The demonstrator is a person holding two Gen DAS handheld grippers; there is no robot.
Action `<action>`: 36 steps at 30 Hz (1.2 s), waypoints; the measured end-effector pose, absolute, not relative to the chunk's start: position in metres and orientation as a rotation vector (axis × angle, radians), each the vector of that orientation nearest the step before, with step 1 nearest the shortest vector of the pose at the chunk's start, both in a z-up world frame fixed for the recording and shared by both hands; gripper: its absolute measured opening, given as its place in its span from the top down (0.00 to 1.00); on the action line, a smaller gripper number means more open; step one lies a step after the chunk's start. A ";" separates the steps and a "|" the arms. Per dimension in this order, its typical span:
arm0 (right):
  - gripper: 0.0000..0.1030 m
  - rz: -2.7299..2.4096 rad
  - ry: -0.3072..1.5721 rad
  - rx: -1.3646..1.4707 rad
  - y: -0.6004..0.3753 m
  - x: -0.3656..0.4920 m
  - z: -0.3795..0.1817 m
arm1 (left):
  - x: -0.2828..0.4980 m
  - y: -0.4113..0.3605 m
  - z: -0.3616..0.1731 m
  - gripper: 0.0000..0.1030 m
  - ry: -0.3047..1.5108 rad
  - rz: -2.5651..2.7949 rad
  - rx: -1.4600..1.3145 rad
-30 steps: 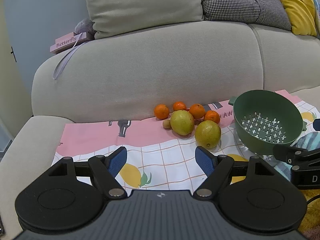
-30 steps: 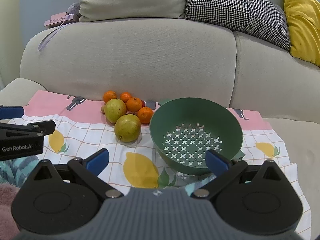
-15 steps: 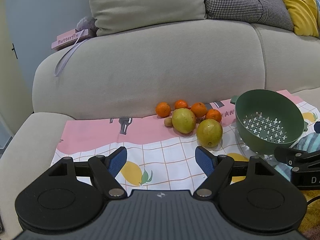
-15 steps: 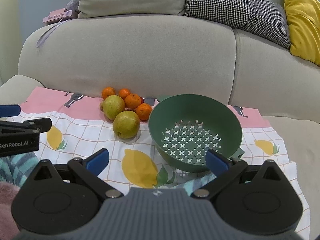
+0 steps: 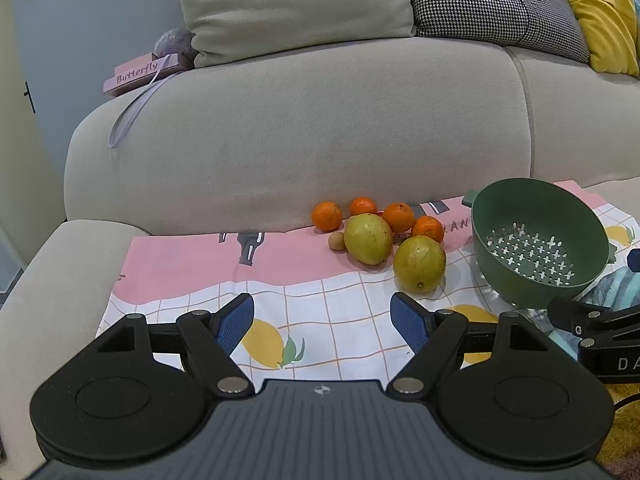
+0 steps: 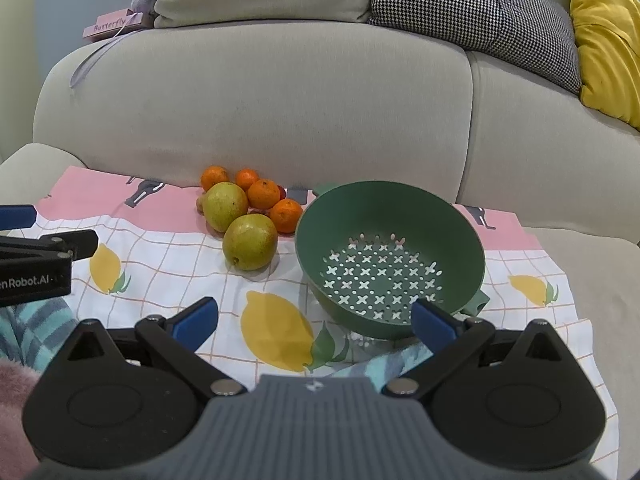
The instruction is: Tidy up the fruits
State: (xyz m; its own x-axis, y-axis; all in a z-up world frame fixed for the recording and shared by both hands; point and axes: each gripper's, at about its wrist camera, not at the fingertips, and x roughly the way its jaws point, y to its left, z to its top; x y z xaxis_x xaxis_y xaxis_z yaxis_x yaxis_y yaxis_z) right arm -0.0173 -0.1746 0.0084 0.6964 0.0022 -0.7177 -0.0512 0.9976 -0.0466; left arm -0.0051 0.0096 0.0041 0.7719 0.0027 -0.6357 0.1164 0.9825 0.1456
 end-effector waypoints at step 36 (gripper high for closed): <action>0.04 0.069 0.810 -0.010 -0.176 -0.014 -0.002 | -0.001 0.009 -0.002 0.19 0.718 -0.090 0.178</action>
